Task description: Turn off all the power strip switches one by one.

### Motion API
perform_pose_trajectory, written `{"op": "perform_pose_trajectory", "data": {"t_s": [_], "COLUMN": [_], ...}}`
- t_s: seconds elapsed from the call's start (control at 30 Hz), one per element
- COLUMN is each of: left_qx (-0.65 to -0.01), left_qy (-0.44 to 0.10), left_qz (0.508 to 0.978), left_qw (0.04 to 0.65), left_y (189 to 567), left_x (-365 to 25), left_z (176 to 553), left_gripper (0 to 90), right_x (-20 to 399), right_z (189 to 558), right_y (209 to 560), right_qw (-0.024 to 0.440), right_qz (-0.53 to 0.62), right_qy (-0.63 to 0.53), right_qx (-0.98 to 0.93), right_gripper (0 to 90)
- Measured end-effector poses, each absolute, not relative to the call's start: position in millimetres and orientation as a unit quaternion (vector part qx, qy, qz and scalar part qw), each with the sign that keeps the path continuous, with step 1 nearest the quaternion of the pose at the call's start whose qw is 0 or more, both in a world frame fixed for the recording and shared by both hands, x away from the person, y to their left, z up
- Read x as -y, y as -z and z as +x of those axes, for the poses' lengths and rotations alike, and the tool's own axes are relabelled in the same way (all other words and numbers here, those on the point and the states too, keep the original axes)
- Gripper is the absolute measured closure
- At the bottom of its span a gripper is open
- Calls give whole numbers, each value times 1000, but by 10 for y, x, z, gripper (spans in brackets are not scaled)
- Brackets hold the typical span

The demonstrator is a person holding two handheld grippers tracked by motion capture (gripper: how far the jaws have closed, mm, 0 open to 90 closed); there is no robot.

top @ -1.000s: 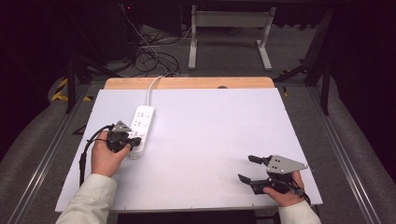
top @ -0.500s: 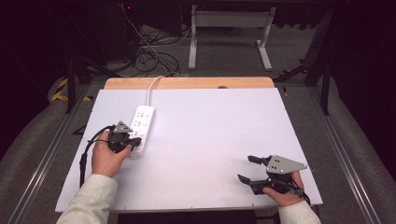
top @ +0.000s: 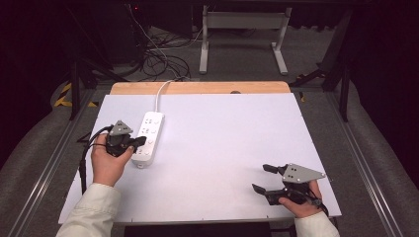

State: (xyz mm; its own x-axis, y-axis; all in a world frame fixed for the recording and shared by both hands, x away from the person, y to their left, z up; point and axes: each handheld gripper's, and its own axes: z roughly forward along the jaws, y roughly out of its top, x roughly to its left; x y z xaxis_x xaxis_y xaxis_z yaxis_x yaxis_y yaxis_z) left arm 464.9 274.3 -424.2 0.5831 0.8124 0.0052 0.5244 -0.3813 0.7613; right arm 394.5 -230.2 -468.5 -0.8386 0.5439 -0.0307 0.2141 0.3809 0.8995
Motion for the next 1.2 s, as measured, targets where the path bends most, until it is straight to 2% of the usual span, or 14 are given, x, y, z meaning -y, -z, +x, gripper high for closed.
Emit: {"op": "perform_pose_trajectory", "data": {"t_s": [0.43,1.2], "left_qx": [-432,-441], "left_qy": [-184,-179], "left_qz": [802,812], "left_qw": [369,337], "left_y": [4419,4571], "left_x": [-2688,-2627], "left_z": [4944,5045], "left_gripper": [900,900], "right_x": [2301,2302], "right_z": [3941,3943], "right_y": [4692,4703], "right_qw": [163,159], "right_qz": [232,230], "right_qy": [-503,-501], "right_qx": [-816,-819], "right_gripper": [251,251]}}
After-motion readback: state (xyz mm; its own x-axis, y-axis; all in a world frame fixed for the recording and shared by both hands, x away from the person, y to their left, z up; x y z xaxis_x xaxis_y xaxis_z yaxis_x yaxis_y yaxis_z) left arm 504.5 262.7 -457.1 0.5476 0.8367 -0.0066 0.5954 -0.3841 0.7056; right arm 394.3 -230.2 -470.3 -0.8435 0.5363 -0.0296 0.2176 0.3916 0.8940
